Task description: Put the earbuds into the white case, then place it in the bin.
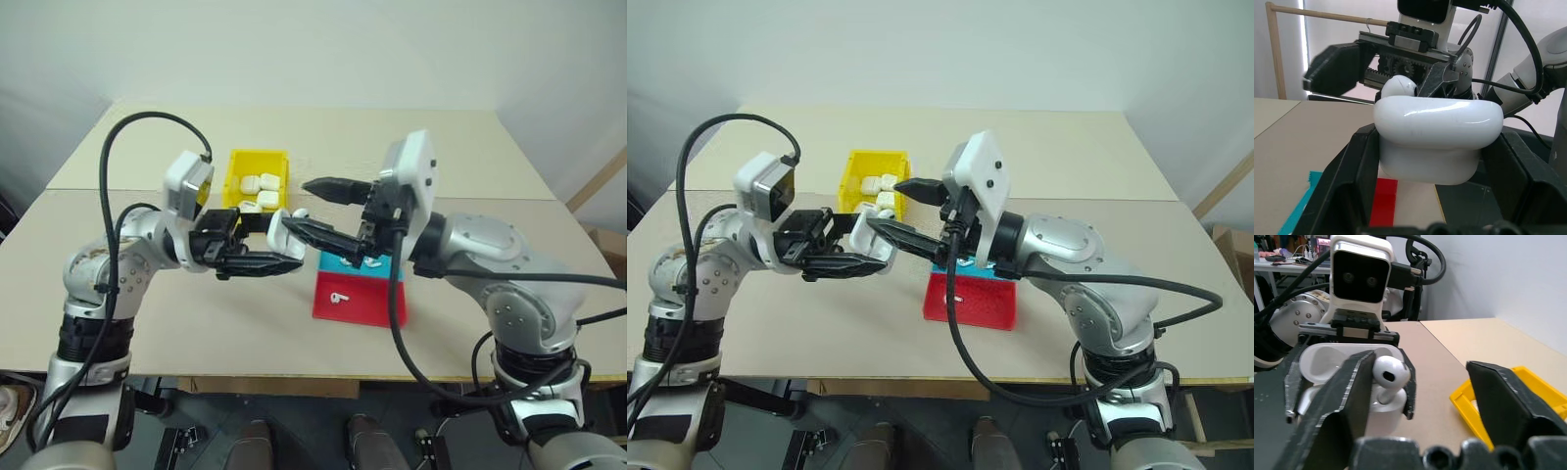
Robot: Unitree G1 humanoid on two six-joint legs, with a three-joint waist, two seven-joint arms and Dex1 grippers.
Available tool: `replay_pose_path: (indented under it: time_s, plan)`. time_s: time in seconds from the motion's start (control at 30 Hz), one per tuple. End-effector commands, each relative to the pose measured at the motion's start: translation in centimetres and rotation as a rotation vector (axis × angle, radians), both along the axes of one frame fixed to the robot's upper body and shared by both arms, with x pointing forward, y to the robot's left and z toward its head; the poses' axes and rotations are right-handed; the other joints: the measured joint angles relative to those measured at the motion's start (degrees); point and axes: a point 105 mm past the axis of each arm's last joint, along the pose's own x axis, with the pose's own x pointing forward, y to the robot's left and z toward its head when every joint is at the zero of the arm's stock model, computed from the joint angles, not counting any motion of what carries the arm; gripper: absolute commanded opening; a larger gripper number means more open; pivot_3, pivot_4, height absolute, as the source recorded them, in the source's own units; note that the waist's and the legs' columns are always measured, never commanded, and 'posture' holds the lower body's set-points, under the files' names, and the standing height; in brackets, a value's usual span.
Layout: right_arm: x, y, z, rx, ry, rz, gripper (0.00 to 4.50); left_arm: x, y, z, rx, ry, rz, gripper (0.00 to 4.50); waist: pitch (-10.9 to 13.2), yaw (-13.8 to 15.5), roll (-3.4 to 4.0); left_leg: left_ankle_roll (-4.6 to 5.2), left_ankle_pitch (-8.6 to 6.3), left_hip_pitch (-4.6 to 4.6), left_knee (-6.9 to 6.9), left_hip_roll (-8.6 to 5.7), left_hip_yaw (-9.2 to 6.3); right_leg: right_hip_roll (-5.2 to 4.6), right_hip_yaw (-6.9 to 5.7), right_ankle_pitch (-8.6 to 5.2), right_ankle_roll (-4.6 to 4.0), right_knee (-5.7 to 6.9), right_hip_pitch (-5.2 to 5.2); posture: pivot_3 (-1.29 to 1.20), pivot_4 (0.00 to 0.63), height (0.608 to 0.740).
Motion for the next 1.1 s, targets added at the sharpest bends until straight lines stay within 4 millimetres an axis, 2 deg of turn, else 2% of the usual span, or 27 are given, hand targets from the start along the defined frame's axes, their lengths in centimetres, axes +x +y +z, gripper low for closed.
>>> replay_pose_path:
  time_s: [0.03,0.4,0.6,0.73,0.9,1.0,1.1]
  plan:
    - [-0.5,0.3,-0.3,-0.02,0.017,0.042,3.93,-1.4,-0.1,1.8,-0.042,-0.082,-0.036,2.83,0.0,0.0,0.0,0.0,0.0,0.0,0.0,0.0,0.0,0.0,0.0,0.0,0.0,0.0,0.0,0.0,0.15,0.74]
    - [-2.0,0.0,1.1,0.054,0.057,0.141,3.93,1.7,0.7,1.9,-0.064,-0.062,-0.003,2.83,0.0,0.03,0.0,0.0,0.0,0.0,0.0,-0.02,0.0,0.0,-0.01,0.0,0.0,-0.02,0.02,0.0,0.15,0.74]
    - [-1.8,-0.2,1.5,0.07,0.076,0.13,3.93,1.6,0.5,1.6,-0.069,-0.07,-0.023,2.83,0.0,-0.06,0.0,0.01,0.0,-0.03,0.0,-0.01,0.0,0.0,0.0,0.0,0.0,-0.01,-0.02,0.0,0.15,0.74]
    - [-1.4,-1.2,2.1,0.093,0.083,0.109,3.93,1.5,0.9,1.3,-0.064,-0.076,-0.015,2.83,0.0,-0.01,0.0,0.01,0.0,-0.01,0.0,0.0,-0.01,0.01,0.0,0.0,0.0,0.0,-0.01,0.0,0.15,0.74]
    - [0.2,-3.7,3.3,0.045,0.068,0.058,3.93,1.2,1.7,1.2,-0.05,-0.093,0.01,2.83,0.01,0.03,0.01,0.01,0.0,-0.04,0.01,-0.02,0.0,-0.02,-0.01,0.0,0.0,-0.03,0.0,0.0,0.15,0.74]
    - [3.2,-5.2,2.8,-0.178,0.066,-0.016,3.93,1.0,2.0,1.4,-0.052,-0.099,0.03,2.83,0.05,0.02,0.06,0.01,0.0,-0.02,0.01,-0.02,0.01,-0.01,0.0,0.0,0.0,-0.03,0.01,0.0,0.15,0.74]
    - [6.1,-6.3,0.5,-0.474,0.043,-0.067,3.93,0.7,1.8,1.4,-0.054,-0.103,0.041,2.83,0.05,-0.16,0.06,0.01,0.0,0.05,-0.01,0.0,0.08,0.0,0.03,0.0,0.0,-0.07,0.04,0.0,0.15,0.74]
